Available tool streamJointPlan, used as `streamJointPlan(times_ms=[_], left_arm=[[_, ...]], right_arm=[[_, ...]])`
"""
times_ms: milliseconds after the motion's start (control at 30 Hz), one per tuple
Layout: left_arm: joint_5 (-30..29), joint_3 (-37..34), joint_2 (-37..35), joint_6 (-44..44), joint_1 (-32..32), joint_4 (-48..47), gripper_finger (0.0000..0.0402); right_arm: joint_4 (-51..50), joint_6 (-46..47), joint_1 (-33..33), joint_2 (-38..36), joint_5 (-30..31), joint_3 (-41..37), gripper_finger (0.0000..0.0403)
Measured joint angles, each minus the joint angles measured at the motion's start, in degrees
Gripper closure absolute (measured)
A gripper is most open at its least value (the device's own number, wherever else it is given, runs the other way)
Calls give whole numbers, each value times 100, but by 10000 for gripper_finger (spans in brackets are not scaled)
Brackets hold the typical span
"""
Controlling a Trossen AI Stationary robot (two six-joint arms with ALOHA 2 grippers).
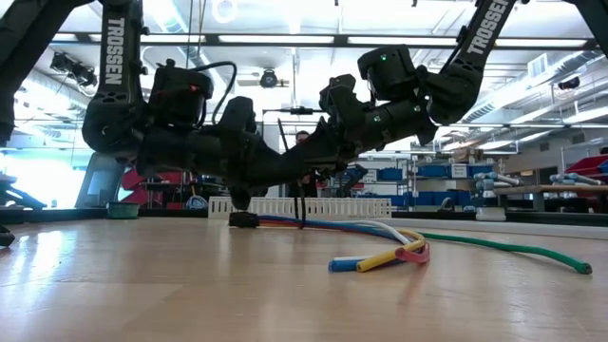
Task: Ziptie cables
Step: Wrap the zip tie around the cable wires
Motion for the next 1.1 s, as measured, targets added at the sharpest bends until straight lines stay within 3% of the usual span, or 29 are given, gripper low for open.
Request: streamJointPlan(times_ms=[133, 767, 967, 1100], left_arm=[[5, 0, 0, 0, 4, -6, 380], [-52, 7, -11, -15, 0, -143, 377], [267, -21, 22, 40, -116, -643, 376], [109, -11, 11, 34, -230, -757, 376]], right_arm=[[8, 0, 0, 0, 54, -1, 403], [1046, 66, -537, 15, 564, -16, 403], [1821, 144, -832, -36, 1001, 38, 403], [1963, 410, -1053, -21, 687, 16, 403]])
